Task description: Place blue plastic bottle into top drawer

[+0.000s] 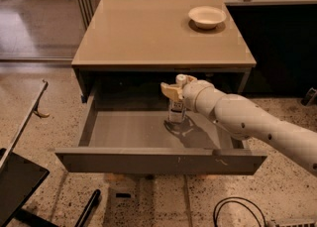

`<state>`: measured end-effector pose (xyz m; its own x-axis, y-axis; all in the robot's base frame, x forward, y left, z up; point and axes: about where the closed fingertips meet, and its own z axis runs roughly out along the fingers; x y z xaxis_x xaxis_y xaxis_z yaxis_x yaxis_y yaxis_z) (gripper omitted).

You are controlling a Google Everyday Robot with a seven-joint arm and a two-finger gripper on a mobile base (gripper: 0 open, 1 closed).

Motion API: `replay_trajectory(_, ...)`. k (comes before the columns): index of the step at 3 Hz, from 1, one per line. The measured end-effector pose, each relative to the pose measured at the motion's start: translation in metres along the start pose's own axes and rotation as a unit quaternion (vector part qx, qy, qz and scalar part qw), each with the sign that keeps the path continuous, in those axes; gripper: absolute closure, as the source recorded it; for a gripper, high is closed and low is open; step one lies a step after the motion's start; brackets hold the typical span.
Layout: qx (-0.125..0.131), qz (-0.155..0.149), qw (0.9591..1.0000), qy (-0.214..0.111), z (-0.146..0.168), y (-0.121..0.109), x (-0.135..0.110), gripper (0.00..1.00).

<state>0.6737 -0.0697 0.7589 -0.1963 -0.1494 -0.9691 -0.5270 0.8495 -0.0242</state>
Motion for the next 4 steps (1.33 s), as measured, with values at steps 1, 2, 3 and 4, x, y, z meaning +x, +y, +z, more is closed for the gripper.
replay_trajectory(1,-0.01,-0.006,0.9999,0.002,0.0076,0.0047,0.0038,0.81)
replay_trajectory(2,-0.018,-0.007,0.9998,0.002,0.0115,0.0065,0.0069,0.58)
replay_trajectory(3,-0.023,-0.007,0.9997,0.002,0.0133,0.0073,0.0078,0.36)
replay_trajectory(4,-0.026,-0.007,0.9996,0.003,0.014,0.0078,0.0081,0.11)
